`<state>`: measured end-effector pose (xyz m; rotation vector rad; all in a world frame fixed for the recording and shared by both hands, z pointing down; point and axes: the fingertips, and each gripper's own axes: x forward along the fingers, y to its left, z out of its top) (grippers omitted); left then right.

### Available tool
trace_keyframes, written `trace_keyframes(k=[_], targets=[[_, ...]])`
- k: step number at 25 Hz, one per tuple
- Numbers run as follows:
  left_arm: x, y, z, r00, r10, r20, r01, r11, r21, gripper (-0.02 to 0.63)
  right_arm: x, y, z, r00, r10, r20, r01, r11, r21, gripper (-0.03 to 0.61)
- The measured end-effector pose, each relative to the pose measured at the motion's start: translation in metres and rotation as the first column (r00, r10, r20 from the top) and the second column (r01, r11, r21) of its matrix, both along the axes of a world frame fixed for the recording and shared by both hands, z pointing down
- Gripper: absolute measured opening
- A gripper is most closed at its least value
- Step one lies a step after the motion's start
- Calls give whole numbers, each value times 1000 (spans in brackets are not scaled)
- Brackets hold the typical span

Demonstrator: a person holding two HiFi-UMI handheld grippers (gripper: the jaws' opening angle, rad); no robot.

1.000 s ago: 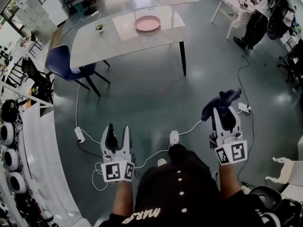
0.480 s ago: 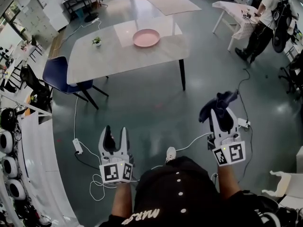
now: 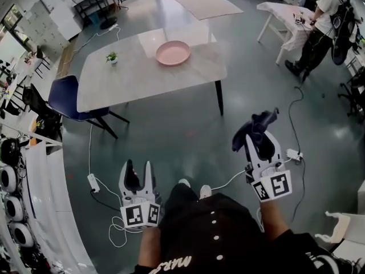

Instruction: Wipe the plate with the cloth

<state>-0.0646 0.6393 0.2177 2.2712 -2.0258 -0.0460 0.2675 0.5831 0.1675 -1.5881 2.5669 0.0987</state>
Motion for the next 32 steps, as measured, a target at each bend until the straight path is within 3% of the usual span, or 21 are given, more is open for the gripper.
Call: trace_keyframes(k=[8,16,32], targets=[[-20,-76,8,1000,20,-10,-20,1000,-9,247,-13,-64,8,999,40,3,-40,999,-20,138],[-74,-163,5,999,-7,-52,5,999,-40,247,-59,-142,-6,999,45,-3,-45,999,0,138],[-137,-282,0,993,112,-28,-113,993,-34,247,-125,-235,-15,991,130,-14,-130,991,27,139]])
